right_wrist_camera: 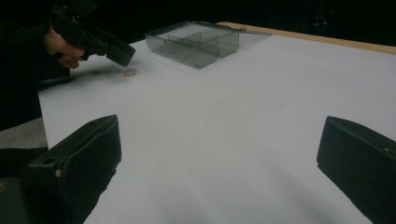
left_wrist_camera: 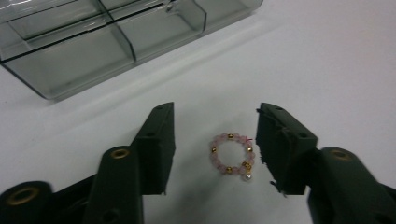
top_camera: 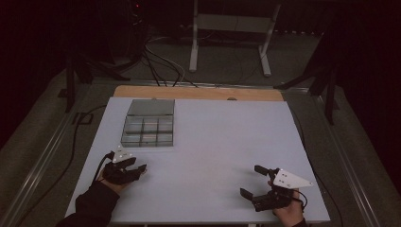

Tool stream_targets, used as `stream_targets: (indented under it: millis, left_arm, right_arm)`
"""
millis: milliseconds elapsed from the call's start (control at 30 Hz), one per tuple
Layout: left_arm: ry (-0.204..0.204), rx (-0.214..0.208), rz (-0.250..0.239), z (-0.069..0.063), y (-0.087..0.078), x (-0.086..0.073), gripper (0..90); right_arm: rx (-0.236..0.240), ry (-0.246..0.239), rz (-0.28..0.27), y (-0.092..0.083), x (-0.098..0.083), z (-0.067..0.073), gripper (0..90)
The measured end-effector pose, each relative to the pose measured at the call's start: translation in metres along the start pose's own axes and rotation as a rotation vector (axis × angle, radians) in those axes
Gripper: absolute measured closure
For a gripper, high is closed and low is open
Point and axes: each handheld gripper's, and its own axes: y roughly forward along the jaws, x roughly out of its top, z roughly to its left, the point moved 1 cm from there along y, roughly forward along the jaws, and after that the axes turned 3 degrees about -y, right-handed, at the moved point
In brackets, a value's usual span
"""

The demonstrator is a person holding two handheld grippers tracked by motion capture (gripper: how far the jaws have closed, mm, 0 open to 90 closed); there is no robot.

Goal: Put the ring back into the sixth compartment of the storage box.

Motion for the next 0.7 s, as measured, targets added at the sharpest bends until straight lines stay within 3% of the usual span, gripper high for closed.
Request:
stream_targets:
  millis: [233,700]
  left_arm:
    - [0.001,0.007,0.038,0.0003,0.0041,-0.0019,55.4]
    - [-0.022,0.016,0.056,0.0017,0.0093,-0.0039,68.5]
  right_arm:
    - [-0.001,-0.001,0.000,-0.0001,0.0000,0.0001,0.0]
    - [-0.003,-0.005,0.004,0.0001,-0.0001,0.0002,0.0]
